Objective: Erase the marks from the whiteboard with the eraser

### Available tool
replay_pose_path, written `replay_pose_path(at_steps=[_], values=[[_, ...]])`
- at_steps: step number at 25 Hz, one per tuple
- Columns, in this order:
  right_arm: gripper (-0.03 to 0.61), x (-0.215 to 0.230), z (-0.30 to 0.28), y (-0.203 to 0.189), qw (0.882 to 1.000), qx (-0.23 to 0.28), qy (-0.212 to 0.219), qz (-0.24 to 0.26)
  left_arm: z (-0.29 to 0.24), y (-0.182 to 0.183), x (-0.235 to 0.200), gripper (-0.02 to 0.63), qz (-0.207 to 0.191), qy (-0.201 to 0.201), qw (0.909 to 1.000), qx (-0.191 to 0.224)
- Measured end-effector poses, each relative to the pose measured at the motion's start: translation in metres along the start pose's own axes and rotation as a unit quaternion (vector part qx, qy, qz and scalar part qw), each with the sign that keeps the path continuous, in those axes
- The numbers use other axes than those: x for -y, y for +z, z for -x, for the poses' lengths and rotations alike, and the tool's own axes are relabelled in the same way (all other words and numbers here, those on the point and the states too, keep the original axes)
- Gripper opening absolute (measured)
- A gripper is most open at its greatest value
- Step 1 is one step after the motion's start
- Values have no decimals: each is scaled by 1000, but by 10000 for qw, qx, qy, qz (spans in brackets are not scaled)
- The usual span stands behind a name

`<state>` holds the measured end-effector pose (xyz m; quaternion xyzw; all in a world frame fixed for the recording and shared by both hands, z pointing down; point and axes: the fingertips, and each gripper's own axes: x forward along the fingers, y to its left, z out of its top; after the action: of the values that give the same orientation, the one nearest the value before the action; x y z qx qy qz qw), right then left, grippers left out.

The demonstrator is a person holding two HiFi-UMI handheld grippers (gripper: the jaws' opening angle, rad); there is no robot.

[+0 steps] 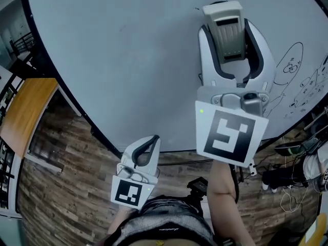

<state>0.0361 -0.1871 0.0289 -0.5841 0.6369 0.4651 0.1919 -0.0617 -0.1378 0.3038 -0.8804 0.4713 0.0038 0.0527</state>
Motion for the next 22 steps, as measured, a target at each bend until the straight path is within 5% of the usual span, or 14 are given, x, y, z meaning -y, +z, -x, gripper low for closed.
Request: replay_pose_path(at_steps=[5, 12, 22], values=[[265, -30, 7, -9, 9972, -575, 488, 4, 3, 9, 10, 5, -99, -44, 9999, 72], [265, -70, 24, -27, 9851, -1340, 1079, 39, 34, -13, 2, 5, -74, 426, 9990, 105], [267, -123, 157, -125, 9617, -2453, 1190, -292, 57, -61, 5, 4, 131, 661, 9967, -457]])
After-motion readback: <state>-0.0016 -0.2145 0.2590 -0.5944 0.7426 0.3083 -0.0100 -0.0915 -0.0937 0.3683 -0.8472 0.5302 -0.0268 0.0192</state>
